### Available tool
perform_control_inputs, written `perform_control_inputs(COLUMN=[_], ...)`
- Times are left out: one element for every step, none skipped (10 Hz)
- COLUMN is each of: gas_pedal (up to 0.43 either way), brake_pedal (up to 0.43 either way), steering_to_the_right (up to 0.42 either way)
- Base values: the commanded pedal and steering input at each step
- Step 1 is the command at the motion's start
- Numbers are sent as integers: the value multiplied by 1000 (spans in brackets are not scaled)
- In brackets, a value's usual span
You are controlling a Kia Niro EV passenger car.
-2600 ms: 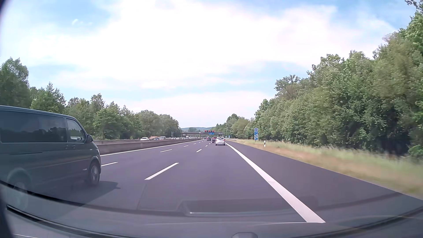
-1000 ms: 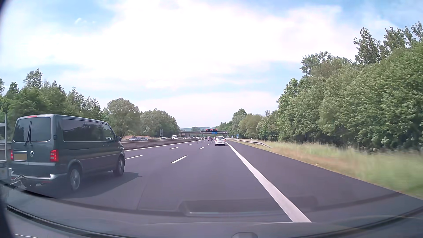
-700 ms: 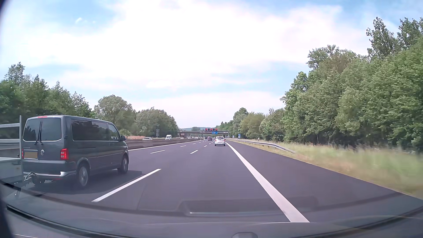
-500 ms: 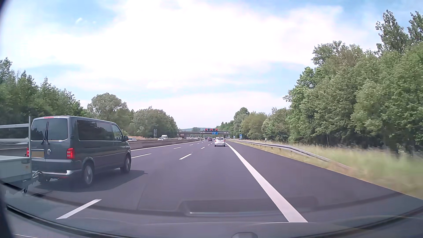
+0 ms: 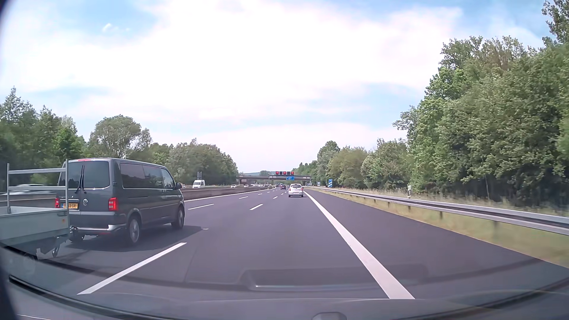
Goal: Follow the waypoints while adhering to traffic rules and regulations
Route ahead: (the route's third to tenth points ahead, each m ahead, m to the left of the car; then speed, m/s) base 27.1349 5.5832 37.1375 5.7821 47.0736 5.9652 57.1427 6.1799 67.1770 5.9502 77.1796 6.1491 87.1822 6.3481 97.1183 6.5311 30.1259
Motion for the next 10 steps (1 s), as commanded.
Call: perform_control_inputs(gas_pedal=[67,67,67,67,67,67,67,67,67,67], brake_pedal=[0,0,0,0,0,0,0,0,0,0], steering_to_the_right=[-3,-2,-2,-2,-2,-2,-2,-2,-2,-2])
